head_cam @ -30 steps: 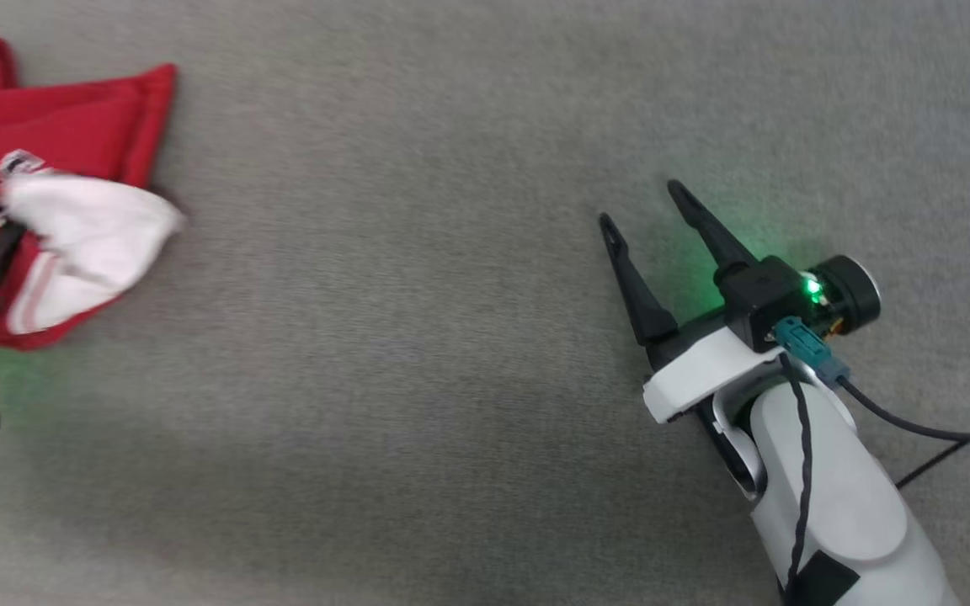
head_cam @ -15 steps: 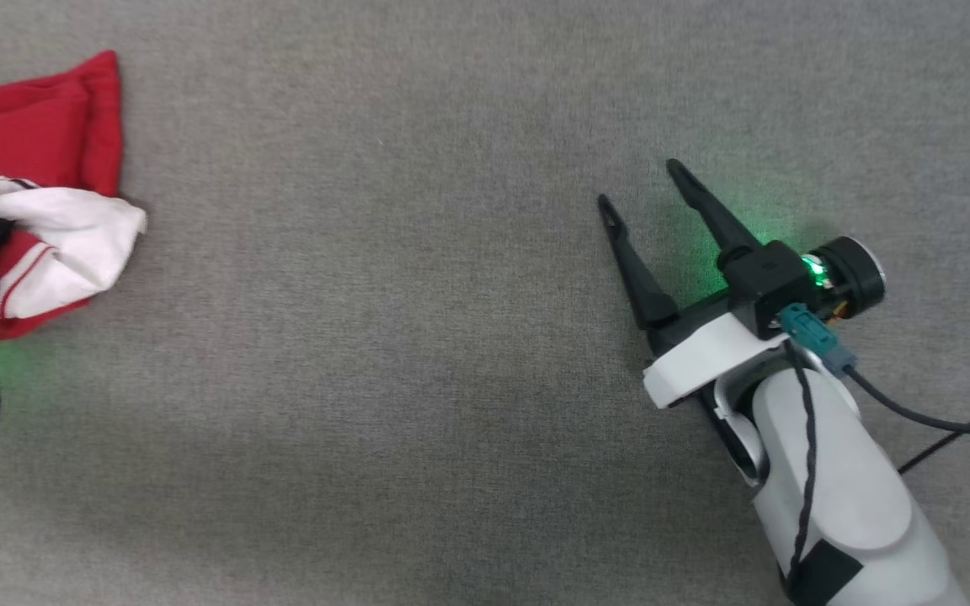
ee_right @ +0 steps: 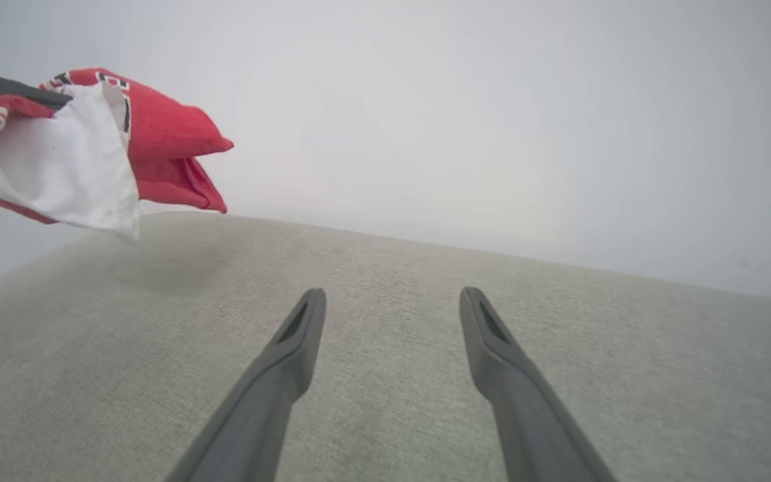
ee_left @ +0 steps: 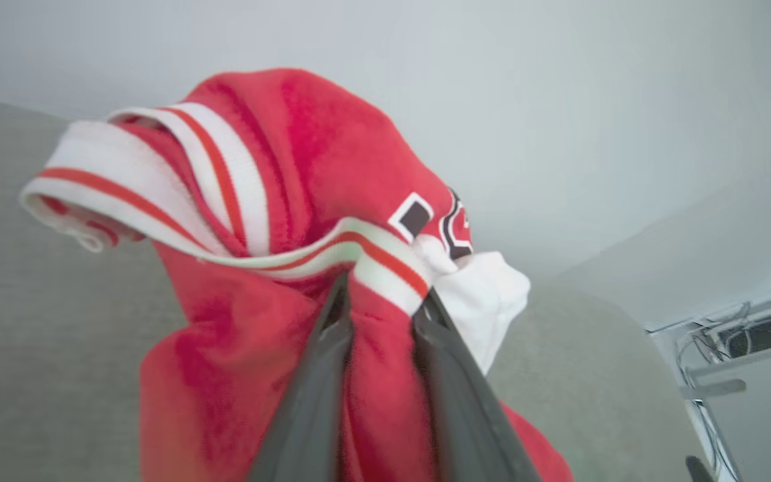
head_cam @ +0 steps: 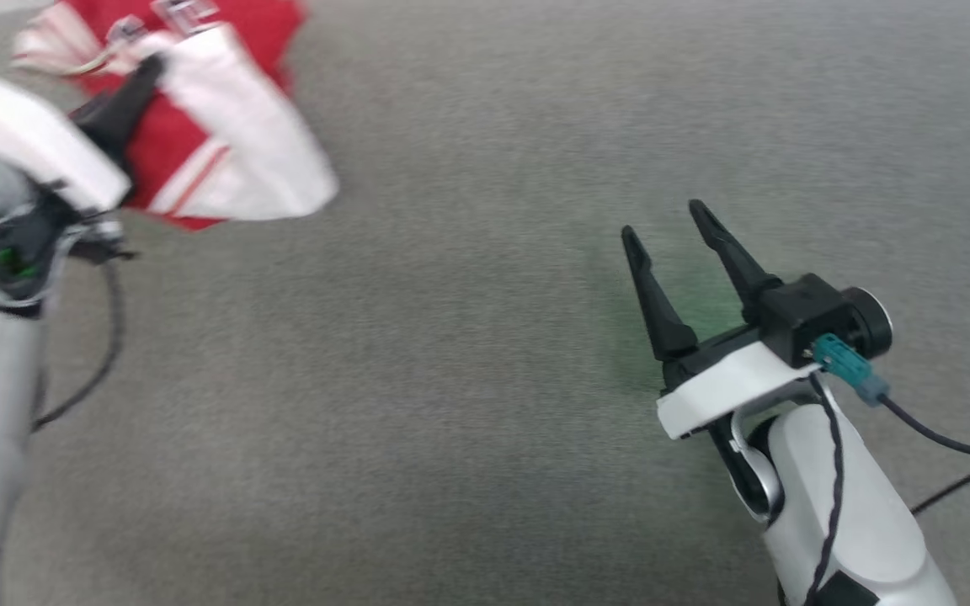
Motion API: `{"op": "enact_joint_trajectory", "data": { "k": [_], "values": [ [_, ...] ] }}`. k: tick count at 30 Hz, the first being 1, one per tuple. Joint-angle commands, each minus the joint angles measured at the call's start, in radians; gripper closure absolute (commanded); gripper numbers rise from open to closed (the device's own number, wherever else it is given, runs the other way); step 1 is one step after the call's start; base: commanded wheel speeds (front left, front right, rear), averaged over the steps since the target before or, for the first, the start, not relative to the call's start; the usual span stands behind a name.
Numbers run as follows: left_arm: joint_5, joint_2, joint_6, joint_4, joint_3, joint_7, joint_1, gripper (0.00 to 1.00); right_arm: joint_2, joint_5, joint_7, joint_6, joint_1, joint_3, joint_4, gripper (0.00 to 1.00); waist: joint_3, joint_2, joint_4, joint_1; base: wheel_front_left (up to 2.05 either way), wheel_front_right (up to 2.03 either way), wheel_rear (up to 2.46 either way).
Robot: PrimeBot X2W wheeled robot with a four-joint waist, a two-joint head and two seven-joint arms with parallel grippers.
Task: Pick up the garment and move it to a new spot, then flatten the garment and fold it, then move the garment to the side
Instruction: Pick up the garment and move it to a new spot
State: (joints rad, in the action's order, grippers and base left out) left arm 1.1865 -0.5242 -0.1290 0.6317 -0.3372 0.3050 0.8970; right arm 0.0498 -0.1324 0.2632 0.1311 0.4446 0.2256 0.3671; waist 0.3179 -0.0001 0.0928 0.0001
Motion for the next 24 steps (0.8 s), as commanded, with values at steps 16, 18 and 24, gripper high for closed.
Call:
{"op": "enact_joint_trajectory", "data": {
  "k": [16, 18, 24],
  "values": [
    [-0.049, 0.215, -0.002, -0.150, -0.277, 0.101, 0.001, 1.00, 0.002, -0.133, 0.002, -0.001, -0.042, -0.123, -0.091, 0.00, 0.095, 0.0001, -0.336, -0.0001, 0.00, 0.00, 0.00],
    [-0.067, 0.211, -0.002, -0.116, -0.311, 0.116, 0.015, 1.00, 0.000, -0.153, 0.002, -0.001, -0.043, -0.126, -0.096, 0.00, 0.113, 0.0001, -0.366, -0.0001, 0.00, 0.00, 0.00],
    [-0.111, 0.165, 0.000, -0.008, -0.436, 0.217, 0.028, 1.00, 0.000, -0.192, 0.002, -0.001, -0.046, -0.107, -0.111, 0.00, 0.143, 0.0001, -0.430, -0.0001, 0.00, 0.00, 0.00]
  ]
}}
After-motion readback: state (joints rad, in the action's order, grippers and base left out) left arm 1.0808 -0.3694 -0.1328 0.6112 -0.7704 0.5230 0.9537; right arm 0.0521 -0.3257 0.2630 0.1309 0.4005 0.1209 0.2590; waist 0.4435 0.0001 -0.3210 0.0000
